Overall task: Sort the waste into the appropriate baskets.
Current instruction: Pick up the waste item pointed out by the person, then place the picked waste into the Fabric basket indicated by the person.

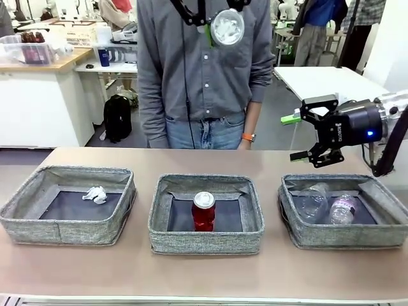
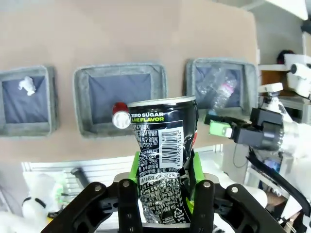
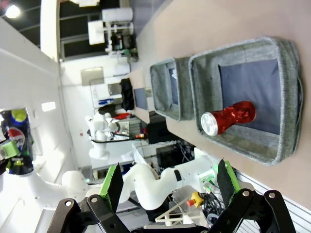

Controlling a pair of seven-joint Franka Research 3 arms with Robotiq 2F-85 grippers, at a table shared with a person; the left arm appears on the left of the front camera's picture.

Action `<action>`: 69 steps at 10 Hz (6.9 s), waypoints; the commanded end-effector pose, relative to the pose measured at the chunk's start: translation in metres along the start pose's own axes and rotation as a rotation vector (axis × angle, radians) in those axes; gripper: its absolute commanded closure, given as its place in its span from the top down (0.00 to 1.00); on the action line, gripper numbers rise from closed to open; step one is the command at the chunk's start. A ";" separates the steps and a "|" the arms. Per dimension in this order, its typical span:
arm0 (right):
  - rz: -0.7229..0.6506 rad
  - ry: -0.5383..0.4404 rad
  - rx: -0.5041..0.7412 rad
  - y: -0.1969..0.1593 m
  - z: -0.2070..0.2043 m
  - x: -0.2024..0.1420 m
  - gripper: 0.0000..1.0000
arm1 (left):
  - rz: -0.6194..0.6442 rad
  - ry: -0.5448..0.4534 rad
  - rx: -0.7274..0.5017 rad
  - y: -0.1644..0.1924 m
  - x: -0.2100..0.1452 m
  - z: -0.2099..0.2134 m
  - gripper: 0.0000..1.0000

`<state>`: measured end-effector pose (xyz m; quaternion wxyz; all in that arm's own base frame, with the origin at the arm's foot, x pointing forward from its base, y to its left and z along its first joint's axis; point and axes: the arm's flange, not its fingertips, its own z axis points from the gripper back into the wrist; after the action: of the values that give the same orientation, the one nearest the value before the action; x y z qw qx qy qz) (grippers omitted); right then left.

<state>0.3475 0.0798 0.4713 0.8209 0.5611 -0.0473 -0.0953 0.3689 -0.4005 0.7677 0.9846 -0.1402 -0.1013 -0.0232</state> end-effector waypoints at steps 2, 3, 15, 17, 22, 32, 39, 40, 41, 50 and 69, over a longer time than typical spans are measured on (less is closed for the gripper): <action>-0.016 0.007 -0.007 0.003 0.002 0.000 1.00 | -0.005 0.021 0.092 0.004 0.003 -0.009 0.41; -0.016 0.007 -0.007 0.003 0.002 0.000 1.00 | -0.006 0.024 0.110 0.008 0.003 -0.014 0.41; -0.016 0.007 -0.007 0.003 0.002 0.000 1.00 | -0.001 0.029 0.097 0.009 0.005 -0.019 0.41; -0.016 0.007 -0.007 0.003 0.002 0.000 1.00 | -0.001 0.029 0.097 0.009 0.005 -0.019 0.41; -0.016 0.007 -0.007 0.003 0.002 0.000 1.00 | -0.001 0.029 0.097 0.009 0.005 -0.019 0.41; -0.016 0.007 -0.007 0.003 0.002 0.000 1.00 | -0.001 0.029 0.097 0.009 0.005 -0.019 0.41; -0.016 0.007 -0.007 0.003 0.002 0.000 1.00 | -0.181 -0.020 0.124 0.080 -0.045 -0.151 0.41; -0.016 0.007 -0.007 0.003 0.002 0.000 1.00 | -0.120 -0.002 0.136 0.096 -0.043 -0.181 0.41; -0.016 0.007 -0.007 0.003 0.002 0.000 1.00 | -0.078 -0.005 0.136 0.110 -0.040 -0.211 0.41; -0.016 0.007 -0.007 0.003 0.002 0.000 1.00 | -0.086 -0.009 0.230 0.121 -0.033 -0.251 1.00; -0.016 0.007 -0.007 0.003 0.002 0.000 1.00 | -0.018 0.182 -0.910 0.344 -0.077 -0.146 1.00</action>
<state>0.3475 0.0795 0.4712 0.8208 0.5611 -0.0471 -0.0956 0.3599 -0.1168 0.5234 0.8304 -0.5427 0.0280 -0.1226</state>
